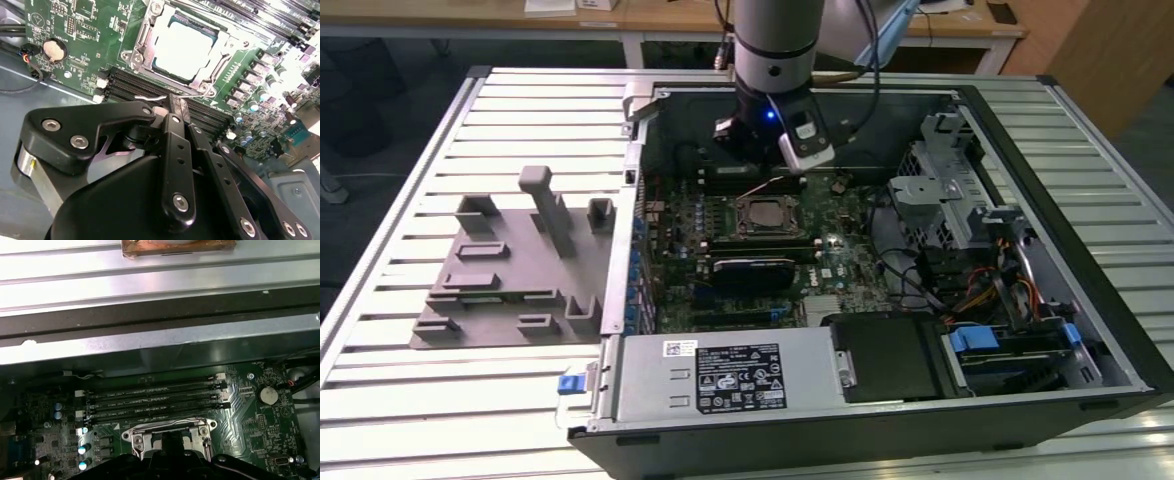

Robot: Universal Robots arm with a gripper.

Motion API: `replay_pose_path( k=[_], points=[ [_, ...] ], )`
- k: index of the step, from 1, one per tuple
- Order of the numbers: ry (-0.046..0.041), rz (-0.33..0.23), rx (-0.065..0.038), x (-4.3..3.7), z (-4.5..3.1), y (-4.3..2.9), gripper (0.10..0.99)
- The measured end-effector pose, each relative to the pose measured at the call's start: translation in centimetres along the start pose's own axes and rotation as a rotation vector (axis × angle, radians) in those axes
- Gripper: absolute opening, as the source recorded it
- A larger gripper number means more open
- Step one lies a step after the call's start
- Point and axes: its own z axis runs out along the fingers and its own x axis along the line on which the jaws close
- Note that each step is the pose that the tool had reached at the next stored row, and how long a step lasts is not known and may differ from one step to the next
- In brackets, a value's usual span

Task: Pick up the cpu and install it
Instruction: 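Install the first cpu locking lever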

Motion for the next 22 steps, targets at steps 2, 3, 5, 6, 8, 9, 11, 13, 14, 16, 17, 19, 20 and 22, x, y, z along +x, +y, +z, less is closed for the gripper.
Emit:
replay_pose_path(
  k=[2,3,5,6,8,9,11,13,14,16,17,19,20,22],
  points=[
    [-0.0013,0.000,0.004,0.00,0.09,-0.02,0.106],
    [-0.0019,-0.001,0.006,0.00,0.13,-0.03,0.106],
    [-0.0029,-0.001,0.010,0.01,0.20,-0.04,0.106],
    [-0.0033,-0.001,0.012,0.01,0.24,-0.04,0.106],
    [-0.0040,-0.001,0.017,0.01,0.32,-0.03,0.106],
    [-0.0042,-0.001,0.019,-0.01,0.35,-0.02,0.106],
    [-0.0050,-0.001,0.024,0.00,0.45,0.04,0.106],
    [-0.0063,-0.001,0.030,0.00,0.56,0.08,0.106],
    [-0.0073,0.000,0.033,0.00,0.60,0.09,0.106],
    [-0.0096,0.004,0.039,0.01,0.71,0.14,0.106],
    [-0.0105,0.005,0.040,0.02,0.78,0.18,0.106],
    [-0.0117,0.009,0.041,0.04,0.92,0.30,0.106],
    [-0.0120,0.011,0.041,0.05,0.98,0.36,0.106],
    [-0.0130,0.013,0.043,0.07,1.08,0.50,0.106]
  ],
)
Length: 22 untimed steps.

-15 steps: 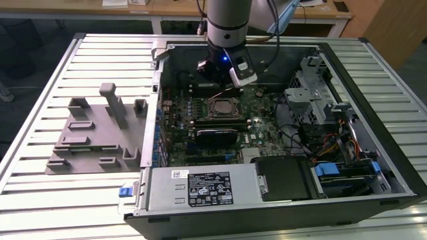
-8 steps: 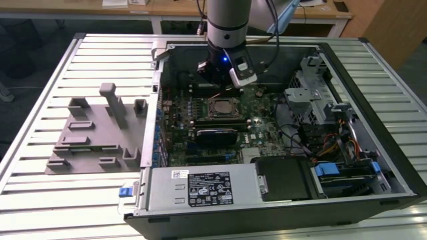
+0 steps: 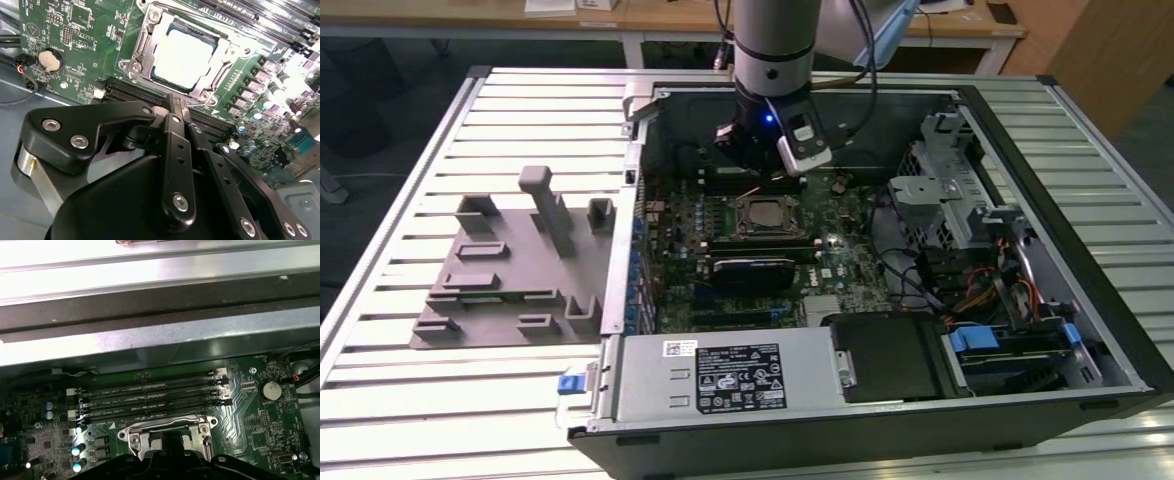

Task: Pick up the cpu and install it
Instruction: 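Install the first cpu locking lever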

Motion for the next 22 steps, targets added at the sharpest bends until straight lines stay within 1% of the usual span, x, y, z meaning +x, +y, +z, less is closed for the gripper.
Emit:
replay_pose_path(
  k=[4,12,15,20,22],
  points=[
    [-0.0019,0.003,0.005,0.04,0.15,0.28,0.106],
    [-0.0077,0.003,0.025,0.13,0.38,0.81,0.106],
    [-0.0120,0.003,0.032,0.17,0.49,1.05,0.106],
    [-0.0198,0.003,0.038,0.23,0.71,1.38,0.106],
    [-0.0249,0.003,0.039,0.25,0.84,1.49,0.106]
  ],
)
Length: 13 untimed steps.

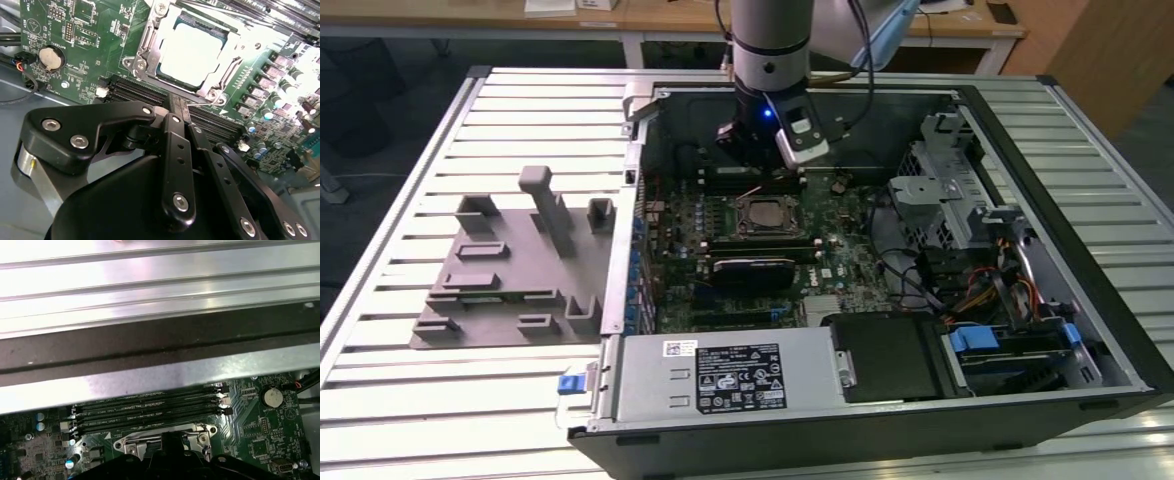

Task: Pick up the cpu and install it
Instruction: 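Install the first cpu locking lever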

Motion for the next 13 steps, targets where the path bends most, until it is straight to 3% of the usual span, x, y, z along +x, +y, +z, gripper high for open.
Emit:
replay_pose_path(
  k=[7,13],
  points=[
    [-0.0222,-0.001,-0.003,0.07,0.58,0.09,0.106],
    [-0.0282,-0.002,-0.004,0.32,0.87,0.28,0.106]
  ],
)
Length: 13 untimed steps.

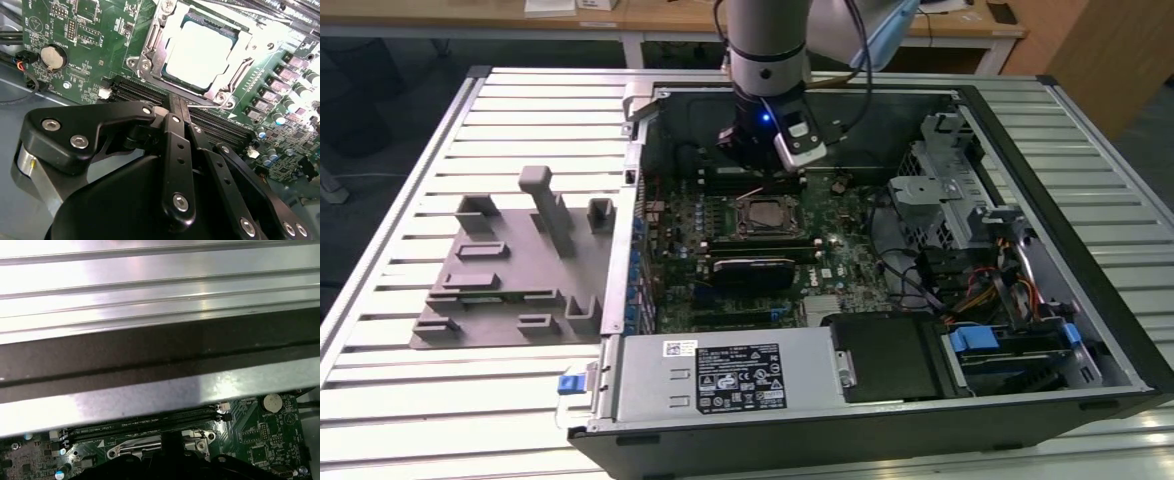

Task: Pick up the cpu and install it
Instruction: 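Install the first cpu locking lever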

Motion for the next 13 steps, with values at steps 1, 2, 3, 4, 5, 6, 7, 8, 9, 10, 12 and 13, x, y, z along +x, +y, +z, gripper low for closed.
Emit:
replay_pose_path(
  k=[1,2,3,4,5,6,7,8,9,10,12,13],
  points=[
    [-0.0008,0.000,0.000,0.08,0.04,0.07,0.106],
    [-0.0017,0.000,0.000,0.15,0.08,0.13,0.106],
    [-0.0026,0.000,0.000,0.23,0.12,0.18,0.106],
    [-0.0036,0.000,-0.001,0.30,0.17,0.23,0.106],
    [-0.0051,0.000,-0.001,0.34,0.23,0.27,0.106],
    [-0.0069,-0.001,-0.001,0.38,0.29,0.30,0.106],
    [-0.0085,-0.001,-0.002,0.40,0.35,0.31,0.106],
    [-0.0102,-0.001,-0.002,0.42,0.41,0.32,0.106],
    [-0.0124,-0.001,-0.003,0.43,0.48,0.32,0.106],
    [-0.0154,-0.001,-0.003,0.43,0.55,0.32,0.106],
    [-0.0217,-0.002,-0.005,0.45,0.70,0.31,0.106],
    [-0.0246,-0.002,-0.005,0.46,0.78,0.30,0.106]
  ],
)
